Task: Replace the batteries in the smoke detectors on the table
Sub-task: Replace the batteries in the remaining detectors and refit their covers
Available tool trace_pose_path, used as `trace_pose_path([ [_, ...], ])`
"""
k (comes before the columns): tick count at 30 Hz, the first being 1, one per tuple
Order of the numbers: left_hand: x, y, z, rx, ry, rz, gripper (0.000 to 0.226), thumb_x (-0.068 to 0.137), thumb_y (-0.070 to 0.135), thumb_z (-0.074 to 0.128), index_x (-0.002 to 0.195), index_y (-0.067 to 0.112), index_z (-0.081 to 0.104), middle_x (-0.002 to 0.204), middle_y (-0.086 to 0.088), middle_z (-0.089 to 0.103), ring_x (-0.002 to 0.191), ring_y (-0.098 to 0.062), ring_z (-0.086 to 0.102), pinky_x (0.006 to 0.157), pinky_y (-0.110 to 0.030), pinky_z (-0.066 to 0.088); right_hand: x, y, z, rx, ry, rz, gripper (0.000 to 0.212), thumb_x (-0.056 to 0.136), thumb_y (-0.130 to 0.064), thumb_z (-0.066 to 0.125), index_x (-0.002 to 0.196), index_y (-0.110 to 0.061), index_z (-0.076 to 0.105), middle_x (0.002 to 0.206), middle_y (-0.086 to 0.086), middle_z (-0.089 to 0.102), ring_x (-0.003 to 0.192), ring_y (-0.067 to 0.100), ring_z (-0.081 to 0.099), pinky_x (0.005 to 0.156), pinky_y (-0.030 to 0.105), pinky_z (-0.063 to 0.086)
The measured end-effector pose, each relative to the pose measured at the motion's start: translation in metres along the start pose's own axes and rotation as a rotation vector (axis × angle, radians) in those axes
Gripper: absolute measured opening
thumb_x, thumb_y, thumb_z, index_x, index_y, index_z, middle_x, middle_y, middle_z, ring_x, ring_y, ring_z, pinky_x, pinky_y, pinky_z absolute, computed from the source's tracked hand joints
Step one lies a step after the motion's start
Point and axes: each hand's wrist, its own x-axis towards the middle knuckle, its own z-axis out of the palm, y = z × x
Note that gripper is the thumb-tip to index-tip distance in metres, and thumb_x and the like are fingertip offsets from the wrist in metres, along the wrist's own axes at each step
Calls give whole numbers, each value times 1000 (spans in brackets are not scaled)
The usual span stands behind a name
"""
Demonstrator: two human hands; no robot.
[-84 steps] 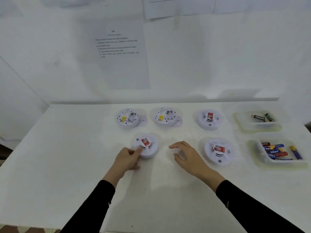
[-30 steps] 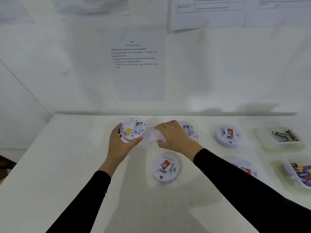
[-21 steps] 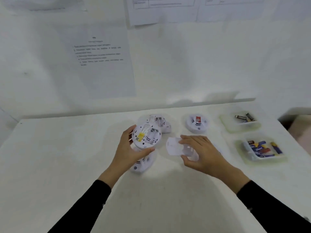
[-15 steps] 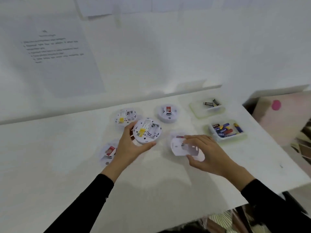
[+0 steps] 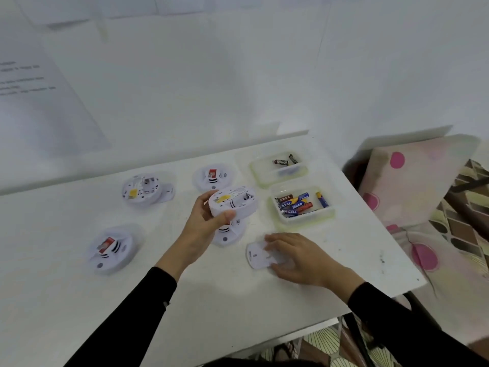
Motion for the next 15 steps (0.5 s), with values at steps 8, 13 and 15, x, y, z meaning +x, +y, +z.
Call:
trace_pose_path([
  [8, 19, -2, 30, -504, -143, -59, 101, 65, 46, 86, 147, 11, 38, 146, -19, 49, 136, -37, 46, 107, -56, 42, 33, 10, -44, 168, 257, -247, 14, 90, -13, 59, 98, -10, 70, 104, 0, 68, 98, 18, 63, 87, 26, 49],
  [13, 32, 5, 51, -676, -72, -1, 103, 64, 41, 84, 149, 9, 37, 146, -23, 48, 136, -43, 43, 93, -57, 51, 100, 65, -82, 214, 359, -43, 27, 86, 1, 50, 101, -7, 71, 104, 6, 69, 100, 21, 63, 92, 20, 45],
  [15, 38, 6, 56, -718, -31, 12, 100, 62, 37, 85, 146, 7, 40, 143, -24, 50, 133, -43, 46, 93, -56, 51, 132, 89, -91, 256, 327, 104, 38, 84, 14, 45, 106, -3, 70, 111, 12, 67, 105, 25, 62, 94, 18, 42],
])
